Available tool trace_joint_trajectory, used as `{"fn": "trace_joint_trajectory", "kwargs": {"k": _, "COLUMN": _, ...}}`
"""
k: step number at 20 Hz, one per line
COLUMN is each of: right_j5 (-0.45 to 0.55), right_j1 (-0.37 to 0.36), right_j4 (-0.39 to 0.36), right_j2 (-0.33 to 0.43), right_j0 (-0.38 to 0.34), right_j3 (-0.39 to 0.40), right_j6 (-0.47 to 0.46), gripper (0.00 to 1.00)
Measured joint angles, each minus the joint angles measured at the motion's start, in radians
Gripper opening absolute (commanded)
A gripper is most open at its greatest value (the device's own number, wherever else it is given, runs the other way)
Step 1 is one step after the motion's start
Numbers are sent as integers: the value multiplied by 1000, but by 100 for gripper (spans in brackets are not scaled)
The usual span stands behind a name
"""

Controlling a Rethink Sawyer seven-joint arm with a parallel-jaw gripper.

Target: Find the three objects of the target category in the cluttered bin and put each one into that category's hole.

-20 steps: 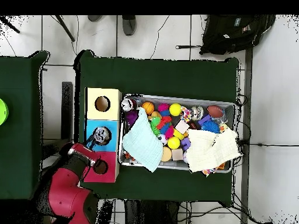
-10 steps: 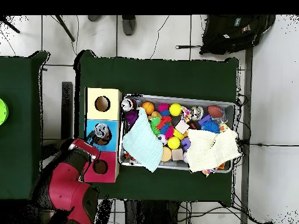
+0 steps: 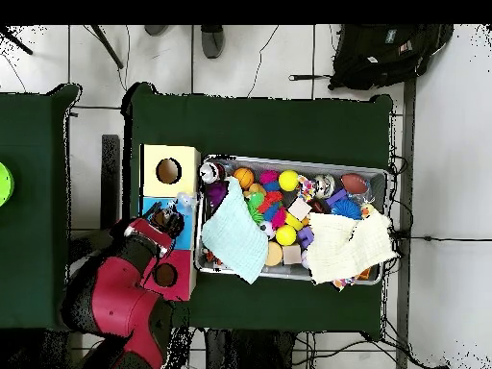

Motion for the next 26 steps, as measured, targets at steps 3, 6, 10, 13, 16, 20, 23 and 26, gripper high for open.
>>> {"fn": "trace_joint_trajectory", "kwargs": {"k": 3, "right_j5": 0, "right_j1": -4, "right_j4": 0, "right_j2": 0, "right_j0": -11, "right_j3": 0, "right_j6": 0, "gripper": 100}}
{"fn": "trace_joint_trajectory", "kwargs": {"k": 6, "right_j5": 0, "right_j1": -13, "right_j4": -9, "right_j2": 0, "right_j0": -22, "right_j3": 0, "right_j6": 0, "gripper": 100}}
{"fn": "trace_joint_trajectory", "kwargs": {"k": 10, "right_j5": 0, "right_j1": -26, "right_j4": -39, "right_j2": 0, "right_j0": -30, "right_j3": 0, "right_j6": 0, "gripper": 100}}
{"fn": "trace_joint_trajectory", "kwargs": {"k": 13, "right_j5": 0, "right_j1": -32, "right_j4": -51, "right_j2": 1, "right_j0": -30, "right_j3": 0, "right_j6": 0, "gripper": 100}}
{"fn": "trace_joint_trajectory", "kwargs": {"k": 16, "right_j5": 0, "right_j1": -40, "right_j4": -62, "right_j2": 3, "right_j0": -30, "right_j3": 1, "right_j6": 0, "gripper": 100}}
{"fn": "trace_joint_trajectory", "kwargs": {"k": 20, "right_j5": 0, "right_j1": -56, "right_j4": -84, "right_j2": 11, "right_j0": -33, "right_j3": 1, "right_j6": 0, "gripper": 100}}
{"fn": "trace_joint_trajectory", "kwargs": {"k": 23, "right_j5": 0, "right_j1": -69, "right_j4": -102, "right_j2": 19, "right_j0": -43, "right_j3": 2, "right_j6": 0, "gripper": 100}}
{"fn": "trace_joint_trajectory", "kwargs": {"k": 26, "right_j5": 0, "right_j1": -93, "right_j4": -139, "right_j2": 38, "right_j0": -75, "right_j3": 4, "right_j6": 0, "gripper": 100}}
